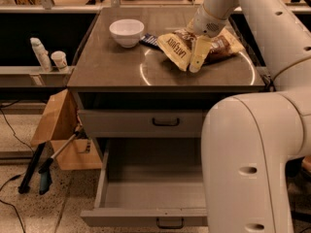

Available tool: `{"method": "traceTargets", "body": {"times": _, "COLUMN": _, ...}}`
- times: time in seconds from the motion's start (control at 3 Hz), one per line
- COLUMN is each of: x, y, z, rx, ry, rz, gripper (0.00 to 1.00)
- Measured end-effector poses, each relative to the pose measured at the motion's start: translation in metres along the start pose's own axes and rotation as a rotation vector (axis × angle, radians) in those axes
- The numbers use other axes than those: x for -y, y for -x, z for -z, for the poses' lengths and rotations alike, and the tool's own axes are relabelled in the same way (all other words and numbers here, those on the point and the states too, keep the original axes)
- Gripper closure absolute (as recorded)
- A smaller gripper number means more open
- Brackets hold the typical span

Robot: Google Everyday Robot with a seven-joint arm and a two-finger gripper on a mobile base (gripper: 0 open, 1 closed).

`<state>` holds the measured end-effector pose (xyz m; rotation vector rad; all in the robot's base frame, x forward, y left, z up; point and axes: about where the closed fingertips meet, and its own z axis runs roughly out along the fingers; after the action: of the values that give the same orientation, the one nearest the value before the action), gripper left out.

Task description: Place brown chip bag into middle drawer

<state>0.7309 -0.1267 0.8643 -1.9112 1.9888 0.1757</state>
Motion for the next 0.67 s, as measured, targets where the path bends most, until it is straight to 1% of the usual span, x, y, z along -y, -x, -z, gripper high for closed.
{"method": "traceTargets", "body": {"times": 0.33, "x": 0.0, "y": 0.0, "z": -0.001, "rx": 0.001, "ry": 0.002, "rz": -0.001, "gripper": 0.22}}
{"method": "traceTargets", "body": {"times": 0.67, "x": 0.0, "y": 0.0, "z": -0.001, "rx": 0.001, "ry": 0.002, "rz": -0.001, "gripper": 0.47}}
